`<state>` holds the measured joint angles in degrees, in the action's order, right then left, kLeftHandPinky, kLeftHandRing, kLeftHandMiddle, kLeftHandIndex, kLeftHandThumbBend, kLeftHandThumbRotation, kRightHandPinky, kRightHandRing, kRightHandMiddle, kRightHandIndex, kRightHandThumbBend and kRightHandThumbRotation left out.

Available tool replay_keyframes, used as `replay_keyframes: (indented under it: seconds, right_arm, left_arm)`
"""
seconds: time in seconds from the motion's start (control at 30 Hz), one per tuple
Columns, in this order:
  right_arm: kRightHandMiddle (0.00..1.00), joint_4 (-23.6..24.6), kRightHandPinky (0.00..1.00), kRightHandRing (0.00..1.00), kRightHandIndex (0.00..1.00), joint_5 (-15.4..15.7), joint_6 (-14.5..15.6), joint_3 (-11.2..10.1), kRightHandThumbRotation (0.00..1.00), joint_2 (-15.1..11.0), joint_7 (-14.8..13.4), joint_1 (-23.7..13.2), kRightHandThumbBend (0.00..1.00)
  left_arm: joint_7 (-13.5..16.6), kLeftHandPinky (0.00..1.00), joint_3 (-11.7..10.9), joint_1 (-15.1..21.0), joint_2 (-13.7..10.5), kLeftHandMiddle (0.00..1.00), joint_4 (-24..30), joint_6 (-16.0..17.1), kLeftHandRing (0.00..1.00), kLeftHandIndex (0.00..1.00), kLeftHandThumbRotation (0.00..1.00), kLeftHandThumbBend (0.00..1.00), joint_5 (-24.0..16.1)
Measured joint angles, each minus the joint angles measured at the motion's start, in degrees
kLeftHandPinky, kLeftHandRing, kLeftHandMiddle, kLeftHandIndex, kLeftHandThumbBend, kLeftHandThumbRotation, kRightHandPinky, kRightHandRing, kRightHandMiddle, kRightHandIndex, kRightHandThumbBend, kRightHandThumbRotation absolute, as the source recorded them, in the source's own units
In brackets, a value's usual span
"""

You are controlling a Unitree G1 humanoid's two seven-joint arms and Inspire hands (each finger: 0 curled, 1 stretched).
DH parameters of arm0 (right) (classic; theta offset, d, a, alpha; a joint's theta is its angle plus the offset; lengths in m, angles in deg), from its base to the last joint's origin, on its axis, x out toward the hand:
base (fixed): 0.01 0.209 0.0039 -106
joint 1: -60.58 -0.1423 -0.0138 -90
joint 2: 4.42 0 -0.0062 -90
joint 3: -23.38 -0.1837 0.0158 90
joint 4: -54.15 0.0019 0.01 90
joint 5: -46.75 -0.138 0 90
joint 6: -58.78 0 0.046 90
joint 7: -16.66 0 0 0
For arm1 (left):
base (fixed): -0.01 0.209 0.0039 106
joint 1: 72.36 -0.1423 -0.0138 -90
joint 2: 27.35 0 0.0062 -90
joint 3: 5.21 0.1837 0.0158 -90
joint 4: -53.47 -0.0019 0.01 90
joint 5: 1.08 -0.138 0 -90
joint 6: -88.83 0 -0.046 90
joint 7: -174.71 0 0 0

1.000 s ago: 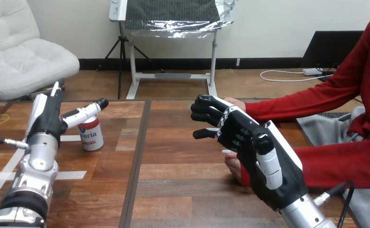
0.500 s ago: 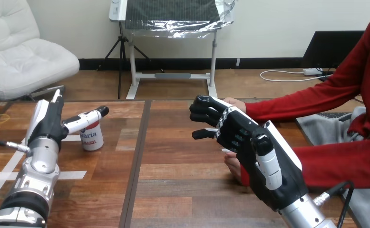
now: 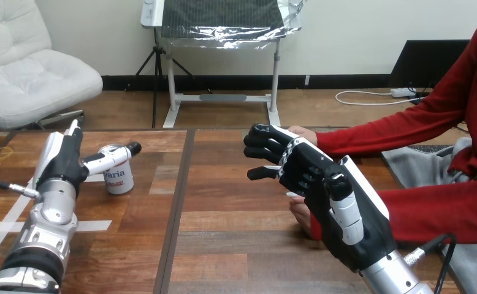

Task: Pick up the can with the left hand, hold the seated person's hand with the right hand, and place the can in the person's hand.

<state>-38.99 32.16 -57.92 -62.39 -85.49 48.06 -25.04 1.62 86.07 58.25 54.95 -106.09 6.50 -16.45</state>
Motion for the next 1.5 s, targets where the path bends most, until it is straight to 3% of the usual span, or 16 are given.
replay_keyframes:
  seconds: [0.77, 1.5]
  right_arm:
    - [0.83, 0.0, 0.71, 0.83, 0.84, -0.01, -0.19, 0.0, 1.0, 0.09, 0.07, 0.0, 0.86]
    - [0.84, 0.0, 0.71, 0.83, 0.84, -0.01, -0.45, 0.0, 1.0, 0.09, 0.12, 0.0, 0.87]
  left_arm:
    - [0.53, 0.88, 0.3, 0.04, -0.01, 0.98, 0.0, -2.6, 0.98, 0.97, 0.17, 0.92, -0.8]
    - [0.9, 0.85, 0.59, 0.22, -0.01, 0.97, 0.0, -3.45, 0.97, 0.95, 0.05, 0.94, -0.95]
